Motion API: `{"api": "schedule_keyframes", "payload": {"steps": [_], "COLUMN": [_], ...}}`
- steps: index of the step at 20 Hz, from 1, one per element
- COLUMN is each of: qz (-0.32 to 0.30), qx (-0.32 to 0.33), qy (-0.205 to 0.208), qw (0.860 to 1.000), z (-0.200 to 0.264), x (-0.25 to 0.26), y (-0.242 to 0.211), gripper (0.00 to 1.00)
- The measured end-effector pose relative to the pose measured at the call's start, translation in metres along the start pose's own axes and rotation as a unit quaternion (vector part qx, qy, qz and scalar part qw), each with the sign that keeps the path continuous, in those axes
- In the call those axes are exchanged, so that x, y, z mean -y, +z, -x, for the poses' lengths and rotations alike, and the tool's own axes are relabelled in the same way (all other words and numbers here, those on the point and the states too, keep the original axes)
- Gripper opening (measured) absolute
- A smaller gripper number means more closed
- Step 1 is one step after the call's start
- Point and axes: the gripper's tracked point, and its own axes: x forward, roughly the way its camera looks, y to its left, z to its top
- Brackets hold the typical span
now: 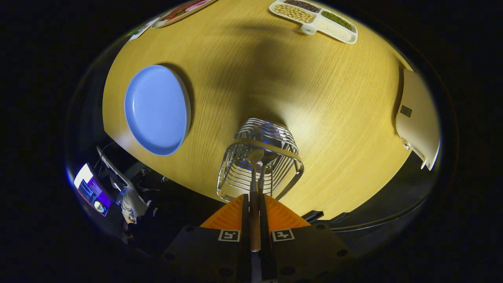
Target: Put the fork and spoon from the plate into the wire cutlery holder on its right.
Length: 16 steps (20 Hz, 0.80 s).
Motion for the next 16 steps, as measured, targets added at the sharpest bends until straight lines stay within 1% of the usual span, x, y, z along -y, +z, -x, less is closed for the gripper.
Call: {"api": "schedule_keyframes", "payload": {"steps": [2, 4, 5, 7, 8, 9, 10, 11, 13, 16], "qz": [-0.005, -0.006, -0.007, -0.011, -0.015, -0.019, -0.023, -0.032, -0.049, -0.064], "qx": [0.041, 0.102, 0.136, 0.206, 0.242, 0.276, 0.312, 0.347, 0.412, 0.491], "qy": [0.012, 0.03, 0.039, 0.039, 0.037, 0.03, 0.024, 0.018, 0.006, -0.017], "qw": [0.999, 0.994, 0.99, 0.978, 0.97, 0.96, 0.949, 0.937, 0.91, 0.869], "z": [0.007, 0.015, 0.022, 0.038, 0.047, 0.056, 0.066, 0.076, 0.097, 0.128], "x": [-0.004, -0.009, -0.014, -0.017, -0.019, -0.014, -0.015, -0.015, -0.022, -0.024], "y": [0.005, 0.014, 0.017, 0.017, 0.016, 0.008, 0.007, 0.002, 0.0, -0.019], "gripper": [0.16, 0.22, 0.32, 0.65, 0.74, 0.85, 0.88, 0.96, 1.0, 1.0]}}
